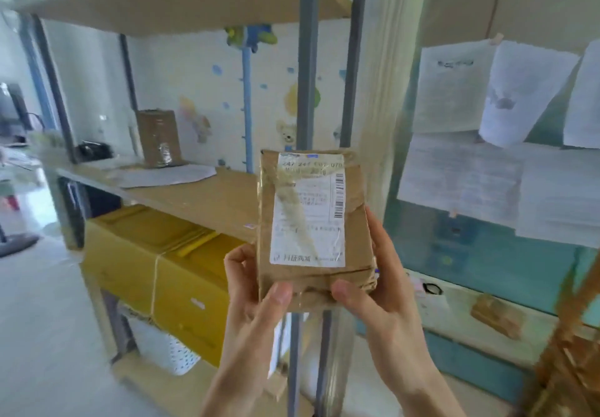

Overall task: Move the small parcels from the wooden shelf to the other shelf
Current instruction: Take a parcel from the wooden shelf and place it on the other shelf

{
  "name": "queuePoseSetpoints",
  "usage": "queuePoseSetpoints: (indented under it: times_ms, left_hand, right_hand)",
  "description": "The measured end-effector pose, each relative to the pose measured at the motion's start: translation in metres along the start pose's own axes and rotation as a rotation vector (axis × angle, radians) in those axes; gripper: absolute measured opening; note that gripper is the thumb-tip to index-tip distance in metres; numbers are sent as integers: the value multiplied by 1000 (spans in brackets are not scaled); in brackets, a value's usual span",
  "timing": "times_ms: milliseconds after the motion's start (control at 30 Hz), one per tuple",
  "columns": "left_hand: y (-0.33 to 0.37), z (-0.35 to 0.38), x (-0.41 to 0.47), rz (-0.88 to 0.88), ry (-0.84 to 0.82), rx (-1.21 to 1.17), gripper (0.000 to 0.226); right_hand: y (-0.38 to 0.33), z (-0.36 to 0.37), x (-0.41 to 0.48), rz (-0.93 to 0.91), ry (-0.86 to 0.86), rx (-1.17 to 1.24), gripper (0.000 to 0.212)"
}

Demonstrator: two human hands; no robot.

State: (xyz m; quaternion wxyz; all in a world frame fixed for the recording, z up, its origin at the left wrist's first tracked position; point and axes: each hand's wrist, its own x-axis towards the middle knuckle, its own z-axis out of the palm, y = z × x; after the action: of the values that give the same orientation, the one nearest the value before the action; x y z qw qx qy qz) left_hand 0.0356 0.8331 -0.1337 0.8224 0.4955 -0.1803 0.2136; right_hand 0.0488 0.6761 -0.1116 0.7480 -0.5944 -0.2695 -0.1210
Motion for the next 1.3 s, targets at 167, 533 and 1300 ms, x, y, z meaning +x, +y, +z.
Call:
queuePoseSetpoints:
  times_ms: [167,533,1300]
  left_hand:
    - [34,-121,103,38,84,84,75]
    - [11,-306,339,57,84,735,34]
    - [21,-265,322,272,-232,819,70]
  right_hand:
    - [69,77,81,187,121,214,67]
    - [173,186,278,334,136,-201,90]
    - [140,178,259,-28,8,-785,87]
